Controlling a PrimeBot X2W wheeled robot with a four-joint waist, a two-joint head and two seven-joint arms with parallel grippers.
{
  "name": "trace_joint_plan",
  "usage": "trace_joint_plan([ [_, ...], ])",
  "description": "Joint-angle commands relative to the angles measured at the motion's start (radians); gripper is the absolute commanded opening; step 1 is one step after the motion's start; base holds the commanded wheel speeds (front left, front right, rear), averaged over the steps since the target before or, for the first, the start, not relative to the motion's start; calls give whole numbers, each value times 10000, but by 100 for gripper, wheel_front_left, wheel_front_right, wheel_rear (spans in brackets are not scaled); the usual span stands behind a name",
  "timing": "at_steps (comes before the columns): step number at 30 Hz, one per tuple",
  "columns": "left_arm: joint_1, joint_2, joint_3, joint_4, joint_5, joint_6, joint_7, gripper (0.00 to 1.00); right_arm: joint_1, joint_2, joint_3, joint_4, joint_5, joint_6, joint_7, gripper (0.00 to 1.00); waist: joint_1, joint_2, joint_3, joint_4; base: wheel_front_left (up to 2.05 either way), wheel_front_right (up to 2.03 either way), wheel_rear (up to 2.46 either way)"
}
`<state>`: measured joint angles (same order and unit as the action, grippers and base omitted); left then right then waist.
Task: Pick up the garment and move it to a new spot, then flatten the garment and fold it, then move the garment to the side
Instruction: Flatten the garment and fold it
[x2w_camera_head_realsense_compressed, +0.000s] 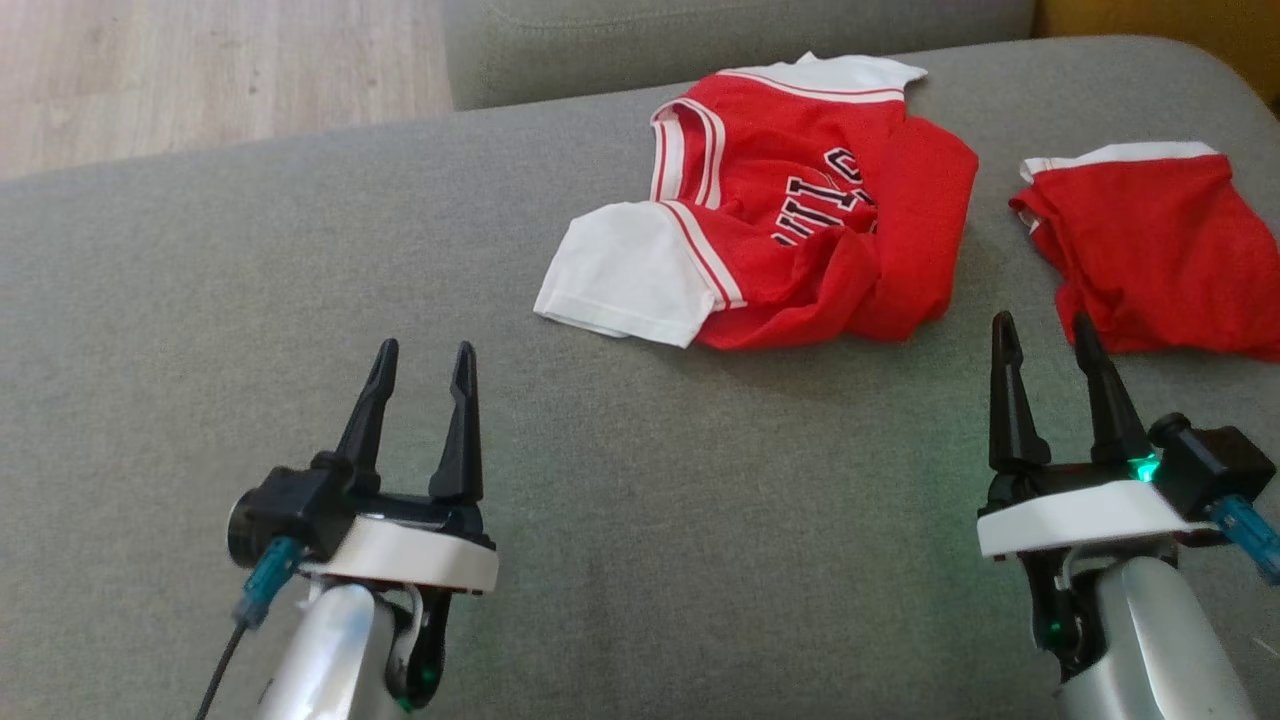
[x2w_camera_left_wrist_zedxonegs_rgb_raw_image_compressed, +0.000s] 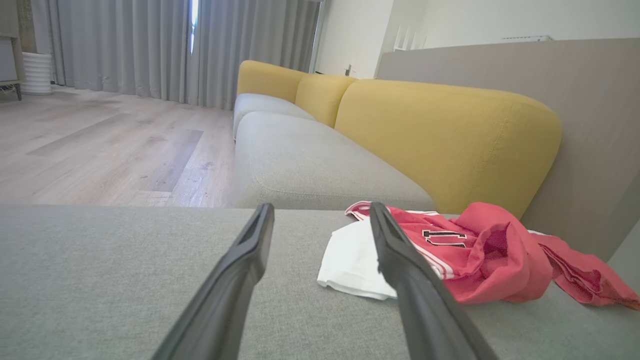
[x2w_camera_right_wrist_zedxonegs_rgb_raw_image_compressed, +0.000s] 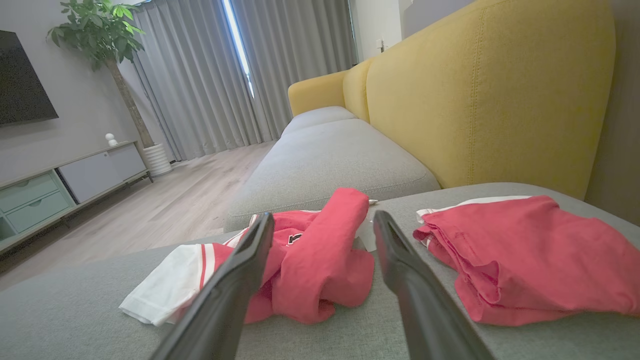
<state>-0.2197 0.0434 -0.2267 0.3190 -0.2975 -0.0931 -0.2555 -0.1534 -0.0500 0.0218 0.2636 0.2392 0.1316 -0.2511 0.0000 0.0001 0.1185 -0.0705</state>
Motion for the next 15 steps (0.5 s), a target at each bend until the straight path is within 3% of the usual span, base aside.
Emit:
trace_joint_plan([
  [1,-488,68,275,-161,151,-53,-63,100,-371,-5,246,-401,94,-9,-106,100,0,-1,115,-50,0,0,0],
  [6,-1306,68,-145,956,392,-72,-6,100,-431,-4,355,-476,138,-9,-106,100,0,-1,504,-252,0,0,0],
  [15,-3688,68,-895,3457,-87,99,1597,100,-733,-4,661,-581,377,-9,-106,100,0,-1,1315,-978,0,0,0],
])
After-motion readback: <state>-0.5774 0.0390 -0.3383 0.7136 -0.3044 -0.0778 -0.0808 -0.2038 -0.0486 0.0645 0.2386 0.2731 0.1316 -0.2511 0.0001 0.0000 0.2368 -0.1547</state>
